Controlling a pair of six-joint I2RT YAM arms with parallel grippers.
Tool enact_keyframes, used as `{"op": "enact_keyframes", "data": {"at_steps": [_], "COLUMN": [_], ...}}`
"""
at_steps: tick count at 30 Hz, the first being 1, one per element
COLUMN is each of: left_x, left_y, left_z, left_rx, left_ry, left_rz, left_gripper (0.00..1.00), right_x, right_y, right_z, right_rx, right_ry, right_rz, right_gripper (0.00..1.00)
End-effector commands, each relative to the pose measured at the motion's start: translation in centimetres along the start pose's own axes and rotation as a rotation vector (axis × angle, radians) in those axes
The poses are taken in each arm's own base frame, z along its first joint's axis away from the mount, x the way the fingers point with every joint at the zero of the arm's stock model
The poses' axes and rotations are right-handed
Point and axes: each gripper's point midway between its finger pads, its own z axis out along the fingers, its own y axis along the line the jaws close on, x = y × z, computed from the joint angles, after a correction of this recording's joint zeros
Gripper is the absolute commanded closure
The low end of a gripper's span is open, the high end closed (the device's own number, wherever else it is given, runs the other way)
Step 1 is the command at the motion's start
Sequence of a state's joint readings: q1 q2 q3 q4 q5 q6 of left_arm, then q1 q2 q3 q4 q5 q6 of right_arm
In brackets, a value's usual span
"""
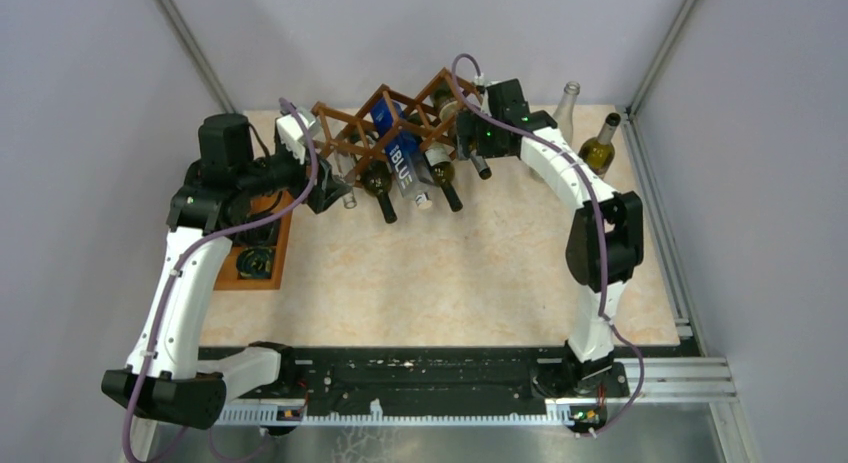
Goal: Take the wine bottle off the wine rack
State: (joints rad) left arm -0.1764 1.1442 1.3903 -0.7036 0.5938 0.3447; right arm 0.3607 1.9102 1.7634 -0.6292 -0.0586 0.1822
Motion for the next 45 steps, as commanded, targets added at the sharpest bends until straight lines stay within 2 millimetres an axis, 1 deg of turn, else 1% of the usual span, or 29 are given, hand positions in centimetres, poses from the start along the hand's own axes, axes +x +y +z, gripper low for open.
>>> {"op": "enact_keyframes", "data": {"at_steps": [1,4,11,17,24,27,31,35,37,40,45], "left_x": [0.1,0.0,0.1,-0.1,-0.3,-0.4,-0.6,-0.7,-0.6,-0.4,0.1], "left_y": [-0.6,-0.7,-0.6,-0.6,-0.6,-0.7,-0.8,-1.0,-0.9,-1.0,-1.0], "left_z": [-0.4,-0.4,-0.3,-0.5,-0.6,-0.7,-0.8,-0.9,-0.9,-1.0,-0.6], "left_rx": [0.024,0.032,0.030,0.021,0.019,0.019,0.026,0.029,0.028,0.027,0.038], "left_ry": [-0.007,-0.011,-0.010,-0.016,-0.018,-0.023,-0.028,-0.031,-0.028,-0.024,-0.017], "left_rz": [0.015,0.016,0.016,0.022,0.026,0.029,0.028,0.029,0.033,0.039,0.031], "left_gripper": [0.01,0.01,0.01,0.01,0.01,0.01,0.01,0.01,0.01,0.01,0.01], "right_x": [-2.5,-2.0,-0.4,0.1,0.6,0.8,1.1,0.9,0.6,0.3,1.3], "right_y": [-0.2,-0.1,1.6,2.4,3.0,3.5,4.3,4.7,4.8,5.2,5.3], "right_z": [0.1,1.0,2.2,2.5,2.3,1.9,1.6,0.9,0.2,-1.5,-4.1], "right_rx": [-0.031,-0.059,-0.174,-0.229,-0.269,-0.294,-0.307,-0.309,-0.312,-0.327,-0.329], "right_ry": [-0.066,-0.052,-0.036,-0.037,-0.034,-0.037,-0.033,-0.038,-0.045,-0.061,-0.077], "right_rz": [-0.003,-0.011,-0.004,-0.007,0.001,0.010,0.007,0.006,0.010,0.012,0.011], "right_gripper": [0.04,0.07,0.18,0.32,0.54,0.65,0.84,1.00,1.00,1.00,1.00]}}
